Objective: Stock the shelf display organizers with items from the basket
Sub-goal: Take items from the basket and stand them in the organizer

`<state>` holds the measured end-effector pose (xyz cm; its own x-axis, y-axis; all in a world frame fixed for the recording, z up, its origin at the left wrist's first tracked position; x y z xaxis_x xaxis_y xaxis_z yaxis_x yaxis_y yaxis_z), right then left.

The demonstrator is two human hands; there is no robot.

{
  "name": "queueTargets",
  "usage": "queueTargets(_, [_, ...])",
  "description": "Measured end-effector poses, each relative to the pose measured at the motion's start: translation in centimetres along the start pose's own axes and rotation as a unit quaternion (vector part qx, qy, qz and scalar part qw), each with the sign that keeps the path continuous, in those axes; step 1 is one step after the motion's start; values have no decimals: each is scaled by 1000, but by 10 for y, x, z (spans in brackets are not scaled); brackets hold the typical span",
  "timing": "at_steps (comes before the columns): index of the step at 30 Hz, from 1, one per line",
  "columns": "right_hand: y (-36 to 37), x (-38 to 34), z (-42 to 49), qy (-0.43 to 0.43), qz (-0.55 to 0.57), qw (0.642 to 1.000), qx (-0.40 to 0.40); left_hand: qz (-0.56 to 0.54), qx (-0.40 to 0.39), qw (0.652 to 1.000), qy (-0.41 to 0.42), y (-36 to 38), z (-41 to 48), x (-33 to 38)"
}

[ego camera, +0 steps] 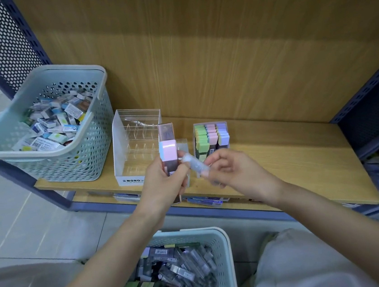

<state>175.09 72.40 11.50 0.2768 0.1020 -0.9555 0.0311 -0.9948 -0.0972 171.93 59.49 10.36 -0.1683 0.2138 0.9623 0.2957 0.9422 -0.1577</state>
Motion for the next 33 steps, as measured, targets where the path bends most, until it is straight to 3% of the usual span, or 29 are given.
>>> queueTargets(5, [-43,-14,5,-59,58,986,142,13,12,999,-29,-12,-1,-17])
queueTargets(8, [-53,-28,15,-121,-41,976,179,-33,34,996,-81,-27,-1,-34])
queueTargets(17, [11,-34,106,-187,-312,927,94,-14,106,992,-60,-77,11,-51])
queueTargets(25, [45,3,165,-128,-357,923,66,-1,94,994,-49,-96,15,-58])
queueTargets(33, [52,16,172,-133,-409,900,78,-30,90,994,-45,-99,19,-64])
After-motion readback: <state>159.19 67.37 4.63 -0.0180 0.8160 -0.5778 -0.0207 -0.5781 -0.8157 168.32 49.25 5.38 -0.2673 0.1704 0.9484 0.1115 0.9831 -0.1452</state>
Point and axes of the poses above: each hand's wrist, its own z-axis towards the middle knuckle, its own y-axis out of the palm, x = y × z, the point moved 10 cm from there along z, towards the middle knuckle, and after that the axes turned 12 degrees about z, right-handed, at the moved point
